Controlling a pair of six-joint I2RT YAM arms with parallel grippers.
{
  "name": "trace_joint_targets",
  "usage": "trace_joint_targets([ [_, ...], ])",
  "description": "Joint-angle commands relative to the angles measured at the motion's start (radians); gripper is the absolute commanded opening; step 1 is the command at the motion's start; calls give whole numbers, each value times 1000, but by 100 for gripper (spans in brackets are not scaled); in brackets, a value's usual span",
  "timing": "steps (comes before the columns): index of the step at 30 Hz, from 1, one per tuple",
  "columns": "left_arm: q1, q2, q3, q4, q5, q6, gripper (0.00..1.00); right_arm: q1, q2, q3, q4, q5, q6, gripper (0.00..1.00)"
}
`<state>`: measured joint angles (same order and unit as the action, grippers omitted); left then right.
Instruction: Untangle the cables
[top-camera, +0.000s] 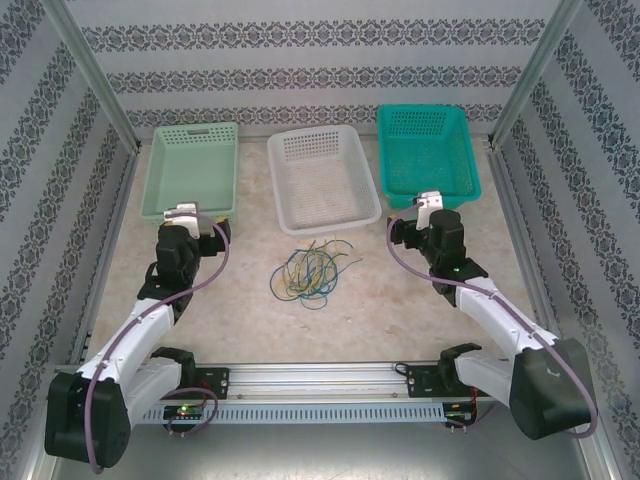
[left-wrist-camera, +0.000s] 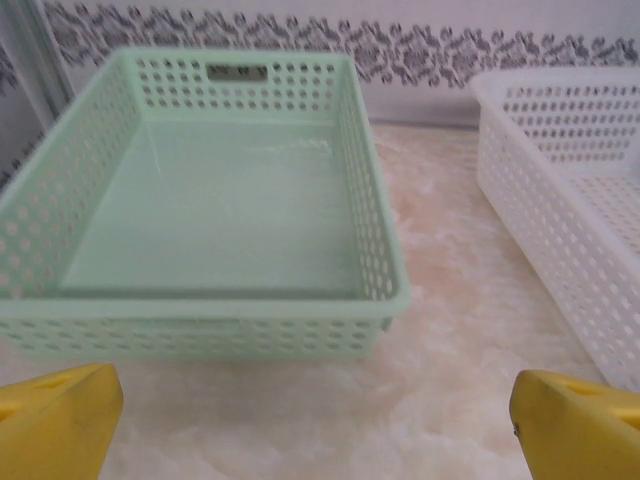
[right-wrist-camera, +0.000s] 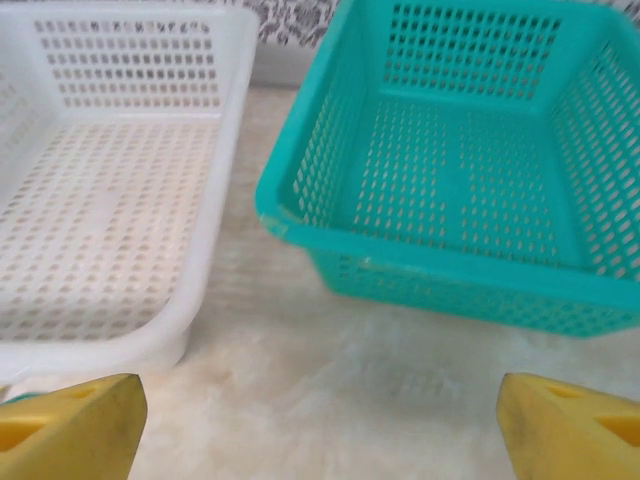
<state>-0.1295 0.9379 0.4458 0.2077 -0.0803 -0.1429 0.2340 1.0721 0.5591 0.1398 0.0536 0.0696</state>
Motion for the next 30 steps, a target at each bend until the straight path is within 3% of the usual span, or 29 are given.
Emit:
trace_joint_targets([
  [1, -59, 4, 30, -129, 84, -88, 100, 17, -18, 55, -207, -125, 155, 85],
  [3, -130, 9, 35, -125, 102, -72, 99, 62, 14, 79, -200, -180, 220, 82],
  [6, -236, 32, 57, -130, 120, -42, 99, 187, 127, 144, -205, -151, 235, 81],
  [11, -286, 100, 66, -69, 265, -58, 98, 289, 390, 285, -226, -161, 305, 69],
  [14, -313, 158, 86, -55, 354, -48, 94, 338, 478, 328, -213, -108, 317, 67],
  [23, -401, 308, 148, -1, 451, -24, 87, 381, 568, 339, -165, -40, 369, 62],
  [30, -441, 434, 229, -20, 498, -17, 80, 401, 590, 343, -142, -2, 372, 37],
])
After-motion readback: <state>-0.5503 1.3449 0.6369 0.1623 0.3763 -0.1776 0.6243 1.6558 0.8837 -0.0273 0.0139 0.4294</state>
